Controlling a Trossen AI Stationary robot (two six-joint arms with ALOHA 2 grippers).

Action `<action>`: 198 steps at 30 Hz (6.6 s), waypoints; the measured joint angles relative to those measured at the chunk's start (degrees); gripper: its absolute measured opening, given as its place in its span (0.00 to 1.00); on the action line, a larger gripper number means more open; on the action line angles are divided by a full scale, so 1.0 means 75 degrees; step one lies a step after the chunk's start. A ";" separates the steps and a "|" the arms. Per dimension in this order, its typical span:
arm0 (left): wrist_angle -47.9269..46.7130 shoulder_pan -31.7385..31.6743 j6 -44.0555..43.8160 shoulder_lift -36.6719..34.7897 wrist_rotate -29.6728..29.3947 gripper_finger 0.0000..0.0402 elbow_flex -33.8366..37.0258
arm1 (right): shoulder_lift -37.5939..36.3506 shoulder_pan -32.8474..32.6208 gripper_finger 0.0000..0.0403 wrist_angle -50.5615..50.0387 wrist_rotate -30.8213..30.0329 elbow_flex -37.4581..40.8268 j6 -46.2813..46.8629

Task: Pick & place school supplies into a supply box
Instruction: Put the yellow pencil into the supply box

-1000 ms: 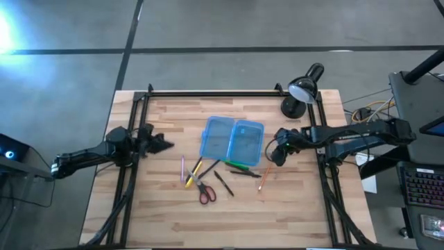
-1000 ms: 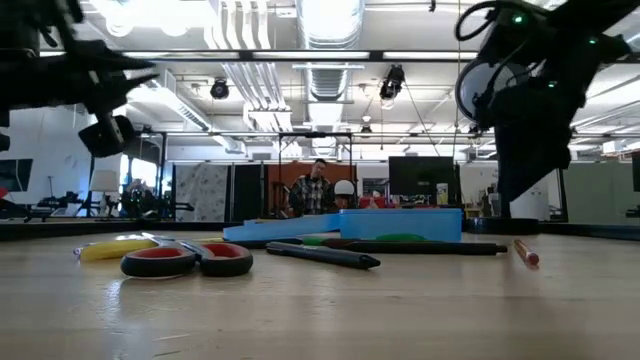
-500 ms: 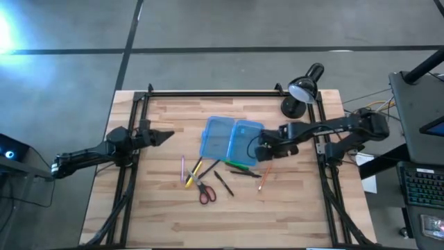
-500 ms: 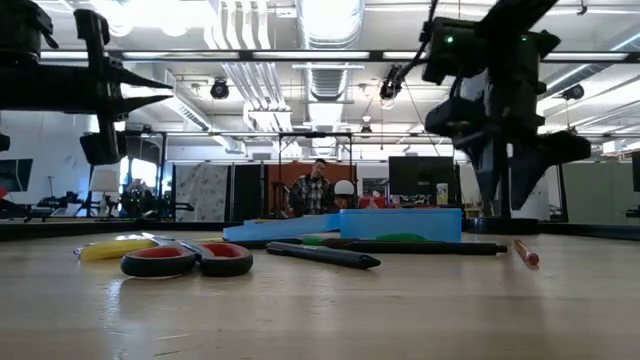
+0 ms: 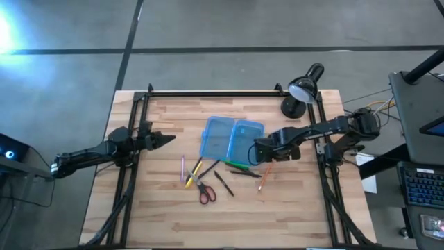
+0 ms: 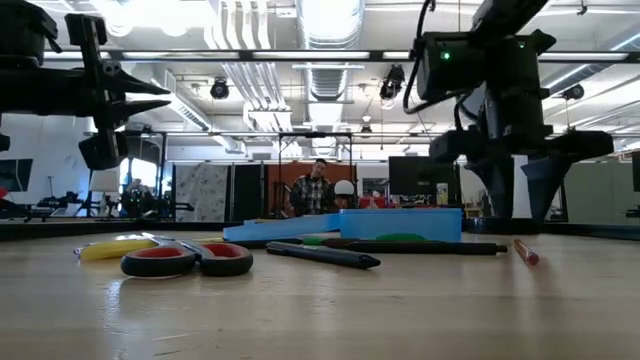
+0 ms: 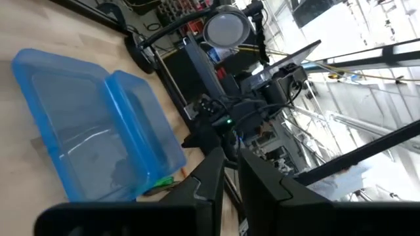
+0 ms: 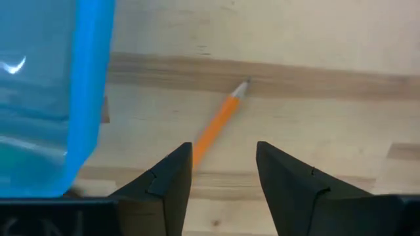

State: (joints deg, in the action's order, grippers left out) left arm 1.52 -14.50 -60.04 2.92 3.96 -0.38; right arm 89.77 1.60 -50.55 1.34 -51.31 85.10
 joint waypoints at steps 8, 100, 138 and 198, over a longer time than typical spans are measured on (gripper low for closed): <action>0.0044 0.0000 -0.1055 0.0016 -0.0432 0.07 0.0000 | -0.0599 0.0658 0.22 0.0042 0.0052 0.0456 -0.3184; 0.2338 0.0976 0.1065 0.7041 0.0263 0.00 -0.4054 | -0.0703 0.1319 0.02 0.1035 0.0915 0.1099 -0.7814; 0.2316 0.1084 0.0652 0.7039 0.0200 0.19 -0.4057 | -0.0005 0.1443 0.02 0.0775 0.0892 0.0650 -0.8699; -0.2217 0.4995 0.0874 1.5784 -0.4744 0.21 -1.2651 | 0.0292 0.1472 0.02 0.1297 0.1029 0.0650 -0.8746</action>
State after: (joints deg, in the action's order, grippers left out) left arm -15.12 22.96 -53.48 121.30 -31.62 -95.27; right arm 91.96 12.64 -40.83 9.06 -46.44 19.50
